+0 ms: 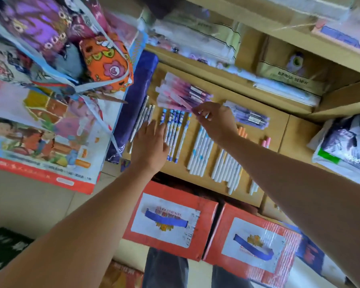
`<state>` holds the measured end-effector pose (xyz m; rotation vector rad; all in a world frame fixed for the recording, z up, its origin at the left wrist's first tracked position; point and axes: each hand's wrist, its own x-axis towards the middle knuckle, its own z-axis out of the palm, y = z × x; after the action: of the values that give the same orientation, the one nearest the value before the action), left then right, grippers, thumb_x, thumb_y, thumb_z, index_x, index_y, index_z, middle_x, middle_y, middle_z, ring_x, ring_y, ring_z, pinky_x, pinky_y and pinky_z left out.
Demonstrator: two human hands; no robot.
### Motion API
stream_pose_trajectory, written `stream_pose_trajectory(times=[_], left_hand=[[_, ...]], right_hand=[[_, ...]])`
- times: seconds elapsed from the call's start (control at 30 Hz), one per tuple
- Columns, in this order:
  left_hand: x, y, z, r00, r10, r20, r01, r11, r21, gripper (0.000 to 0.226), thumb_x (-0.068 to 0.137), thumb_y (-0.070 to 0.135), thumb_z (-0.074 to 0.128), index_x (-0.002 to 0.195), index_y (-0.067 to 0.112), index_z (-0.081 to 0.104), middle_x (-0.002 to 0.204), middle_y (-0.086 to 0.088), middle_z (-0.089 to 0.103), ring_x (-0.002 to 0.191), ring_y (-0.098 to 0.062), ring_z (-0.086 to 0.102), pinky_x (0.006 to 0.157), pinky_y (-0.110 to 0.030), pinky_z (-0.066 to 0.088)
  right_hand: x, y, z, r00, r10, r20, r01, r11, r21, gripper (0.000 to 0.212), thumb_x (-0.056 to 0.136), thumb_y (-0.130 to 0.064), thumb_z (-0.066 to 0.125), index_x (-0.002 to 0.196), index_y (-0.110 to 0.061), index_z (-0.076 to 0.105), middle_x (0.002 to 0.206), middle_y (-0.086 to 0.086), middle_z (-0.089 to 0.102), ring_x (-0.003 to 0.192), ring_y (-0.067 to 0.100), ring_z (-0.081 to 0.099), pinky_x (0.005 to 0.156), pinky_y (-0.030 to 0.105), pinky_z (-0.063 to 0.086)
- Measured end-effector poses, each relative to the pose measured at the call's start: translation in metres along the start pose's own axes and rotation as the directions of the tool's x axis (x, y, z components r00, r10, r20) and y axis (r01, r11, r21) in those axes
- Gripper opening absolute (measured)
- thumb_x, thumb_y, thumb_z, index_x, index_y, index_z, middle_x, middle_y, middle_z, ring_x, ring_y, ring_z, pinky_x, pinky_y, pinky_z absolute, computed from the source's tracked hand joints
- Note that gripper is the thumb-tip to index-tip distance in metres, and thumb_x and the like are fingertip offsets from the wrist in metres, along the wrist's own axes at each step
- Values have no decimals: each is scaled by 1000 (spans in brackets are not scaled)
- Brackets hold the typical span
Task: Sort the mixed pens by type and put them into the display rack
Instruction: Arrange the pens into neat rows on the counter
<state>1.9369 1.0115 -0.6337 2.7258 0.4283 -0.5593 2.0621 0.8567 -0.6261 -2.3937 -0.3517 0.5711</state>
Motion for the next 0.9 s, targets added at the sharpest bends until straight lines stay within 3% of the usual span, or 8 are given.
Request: stream_pose_trajectory(times=[0.1, 0.3, 0.4, 0.57, 0.77, 0.9], left_hand=[[10, -12, 4, 997, 64, 38, -64, 998, 13, 58, 90, 23, 50, 144, 11, 34, 148, -11, 36, 139, -30, 28, 114, -40, 26], [16, -26, 6, 993, 116, -25, -117, 993, -34, 50, 80, 17, 53, 130, 9, 51, 129, -11, 52, 122, -31, 42, 102, -43, 39], [16, -30, 5, 990, 126, -59, -130, 989, -72, 45, 79, 12, 58, 124, 7, 57, 124, -12, 56, 118, -33, 47, 96, -44, 43], [12, -38, -1, 990, 108, -94, -119, 986, -117, 39, 78, 7, 61, 117, 9, 62, 123, -14, 55, 115, -34, 49, 93, -44, 44], [-4, -41, -1, 997, -1, -76, -8, 993, -115, 35, 82, 8, 59, 117, 7, 60, 127, -15, 50, 118, -34, 45, 93, -43, 45], [-15, -42, 7, 991, -72, -114, 55, 988, -146, 37, 82, 7, 57, 120, 7, 58, 124, -15, 49, 113, -32, 47, 92, -41, 46]], right_hand=[[24, -14, 13, 999, -29, -17, 27, 994, -110, 18, 87, -19, 63, 100, -24, 74, 94, 1, 72, 82, 22, 65, 72, 34, 54], [50, -21, 30, 999, -35, -34, 21, 941, -336, 19, 88, -23, 62, 105, -22, 71, 109, 5, 66, 95, 26, 62, 75, 38, 54], [53, -17, 36, 998, -34, -62, 13, 949, -314, 16, 83, -14, 63, 97, -19, 70, 104, 4, 66, 93, 27, 62, 71, 41, 56], [49, -16, 37, 996, -37, -77, 9, 945, -326, 24, 79, -7, 65, 102, -16, 65, 109, 5, 63, 94, 26, 62, 70, 39, 57], [46, -14, 36, 997, -42, -72, 16, 945, -326, 17, 81, -11, 64, 96, -19, 65, 110, 3, 61, 90, 24, 62, 63, 30, 50], [41, -19, 42, 989, -137, -56, 119, 962, -247, 16, 83, -16, 64, 99, -18, 67, 106, 2, 63, 84, 18, 59, 65, 33, 51]])
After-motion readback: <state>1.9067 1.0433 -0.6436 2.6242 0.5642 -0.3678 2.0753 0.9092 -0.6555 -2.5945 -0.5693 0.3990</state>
